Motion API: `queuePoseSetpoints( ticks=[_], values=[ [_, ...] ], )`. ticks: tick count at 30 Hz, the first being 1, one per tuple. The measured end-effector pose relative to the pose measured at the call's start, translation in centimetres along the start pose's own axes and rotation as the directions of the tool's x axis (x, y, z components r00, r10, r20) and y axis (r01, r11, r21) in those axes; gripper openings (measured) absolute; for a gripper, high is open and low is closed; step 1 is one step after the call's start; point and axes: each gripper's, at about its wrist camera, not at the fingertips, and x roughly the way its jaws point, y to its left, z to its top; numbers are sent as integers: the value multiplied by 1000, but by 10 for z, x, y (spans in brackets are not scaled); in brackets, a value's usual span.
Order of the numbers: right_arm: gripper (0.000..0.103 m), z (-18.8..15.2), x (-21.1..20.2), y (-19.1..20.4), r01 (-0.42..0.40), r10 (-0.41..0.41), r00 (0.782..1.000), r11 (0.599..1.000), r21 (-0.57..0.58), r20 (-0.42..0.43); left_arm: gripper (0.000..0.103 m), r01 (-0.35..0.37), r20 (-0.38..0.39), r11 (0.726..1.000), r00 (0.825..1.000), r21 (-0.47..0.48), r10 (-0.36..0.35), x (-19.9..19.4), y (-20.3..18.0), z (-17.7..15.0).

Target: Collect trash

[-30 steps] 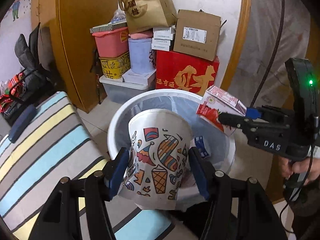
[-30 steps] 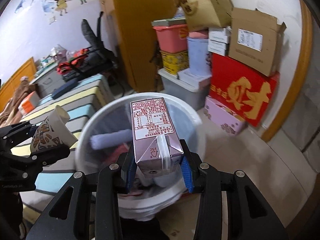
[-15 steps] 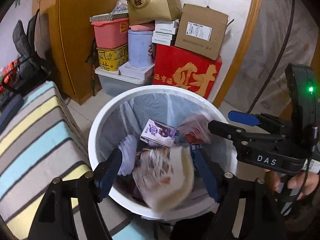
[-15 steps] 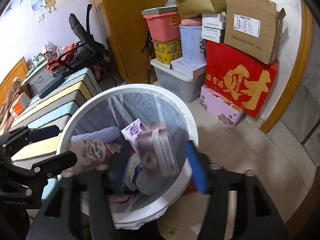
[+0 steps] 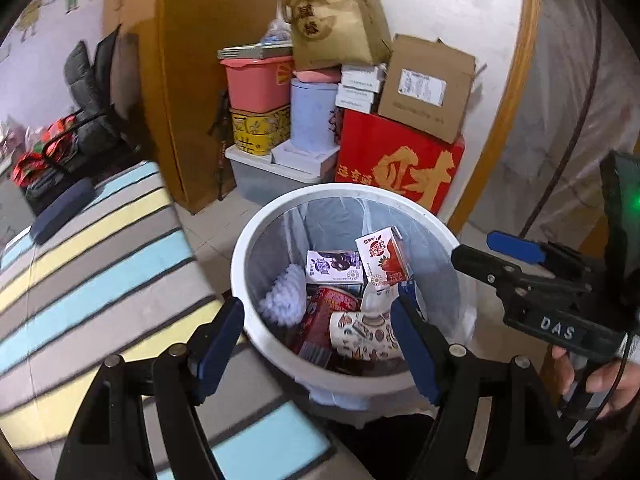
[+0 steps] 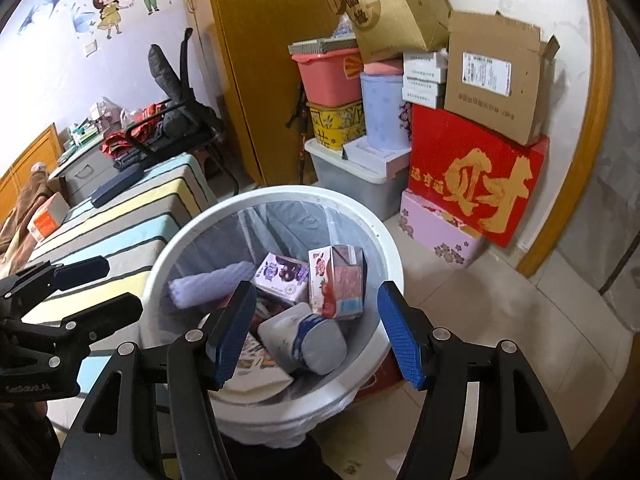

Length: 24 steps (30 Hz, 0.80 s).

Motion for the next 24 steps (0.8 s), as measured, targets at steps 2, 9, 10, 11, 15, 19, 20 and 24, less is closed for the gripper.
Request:
queuePoseSetpoints(
  ticks=[2, 9, 10, 11, 15, 19, 20, 24],
  values=[
    [65, -4, -9, 5, 0, 0, 1000, 1000, 8, 23, 77, -37, 19, 999, 999, -18, 37, -11, 2, -7],
    [65, -27, -35, 30, -36, 36, 997, 999, 1, 74, 77, -113, 79, 988, 990, -103, 121, -49, 11, -41],
    [65, -31, -38, 35, -40, 40, 996, 999, -3, 84, 77, -129, 87, 986, 987, -107, 138, -54, 11, -46],
    [65, -34, -41, 38, -42, 42, 995, 999, -3, 90, 77, -148, 94, 983, 983, -107, 158, -60, 10, -52],
    [65, -46, -48, 50, -61, 62, 992, 998, -13, 106, 77, -212, 119, 969, 966, -129, 228, -80, 14, -74],
    [65, -53, -51, 60, -54, 56, 991, 998, -25, 117, 77, -248, 114, 958, 958, -146, 265, -90, 17, -88],
    [65, -55, -52, 61, -58, 60, 991, 998, -23, 120, 77, -261, 116, 953, 953, -152, 280, -92, 18, -90],
    [65, -62, -58, 73, -42, 49, 988, 998, -50, 144, 77, -281, 132, 942, 943, -182, 307, -103, 21, -101]
  ],
)
